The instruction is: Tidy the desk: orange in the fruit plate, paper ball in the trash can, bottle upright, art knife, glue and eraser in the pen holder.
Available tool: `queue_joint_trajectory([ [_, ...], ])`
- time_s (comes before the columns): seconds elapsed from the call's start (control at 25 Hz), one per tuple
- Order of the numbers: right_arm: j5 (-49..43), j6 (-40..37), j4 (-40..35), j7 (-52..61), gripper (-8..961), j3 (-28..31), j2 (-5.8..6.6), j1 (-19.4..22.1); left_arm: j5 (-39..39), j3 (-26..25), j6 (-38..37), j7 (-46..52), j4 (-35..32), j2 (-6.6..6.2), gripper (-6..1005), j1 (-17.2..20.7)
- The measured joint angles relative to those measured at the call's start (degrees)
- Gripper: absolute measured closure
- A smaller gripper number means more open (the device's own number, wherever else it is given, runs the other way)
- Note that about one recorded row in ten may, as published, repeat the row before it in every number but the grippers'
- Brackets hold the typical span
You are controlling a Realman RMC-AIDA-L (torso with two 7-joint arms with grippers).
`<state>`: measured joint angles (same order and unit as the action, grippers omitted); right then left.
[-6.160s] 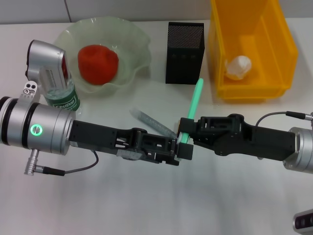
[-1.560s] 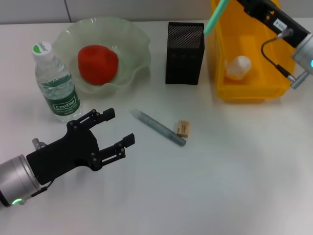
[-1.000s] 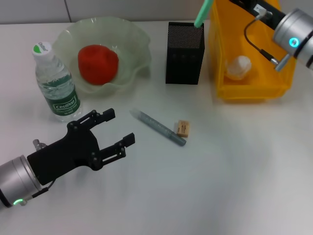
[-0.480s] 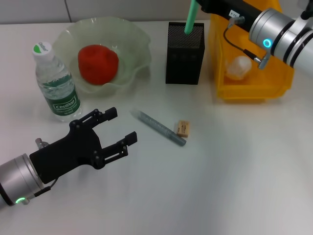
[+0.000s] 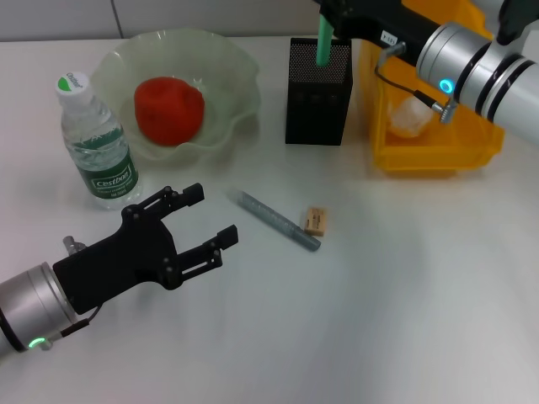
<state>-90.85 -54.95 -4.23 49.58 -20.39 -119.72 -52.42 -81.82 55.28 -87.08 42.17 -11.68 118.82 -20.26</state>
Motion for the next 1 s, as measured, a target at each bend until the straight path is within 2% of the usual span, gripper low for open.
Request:
queue_joint_trajectory([
  [0.16, 0.0, -0.1, 0.6, -2.5, 761, 0.0, 0.00, 0.0, 0.0, 0.0, 0.4, 0.0, 0.4, 0.00, 199, -0.3],
  [0.48, 0.2, -0.1, 0.5, -3.9, 632, 0.1, 0.02, 0.1, 0.0, 0.0, 1.2, 0.9, 0.4, -0.08, 200, -0.3],
  [0.92, 0.3, -1.0, 0.7, -5.3, 272, 0.8, 0.02, 0.2, 0.0, 0.1, 1.6, 0.9, 0.4, -0.09, 200, -0.3],
  [1.0, 0.3, -1.2, 0.6, -5.3, 274, 0.8, 0.02, 0.2, 0.0, 0.2, 1.7, 0.9, 0.4, -0.09, 200, -0.3],
])
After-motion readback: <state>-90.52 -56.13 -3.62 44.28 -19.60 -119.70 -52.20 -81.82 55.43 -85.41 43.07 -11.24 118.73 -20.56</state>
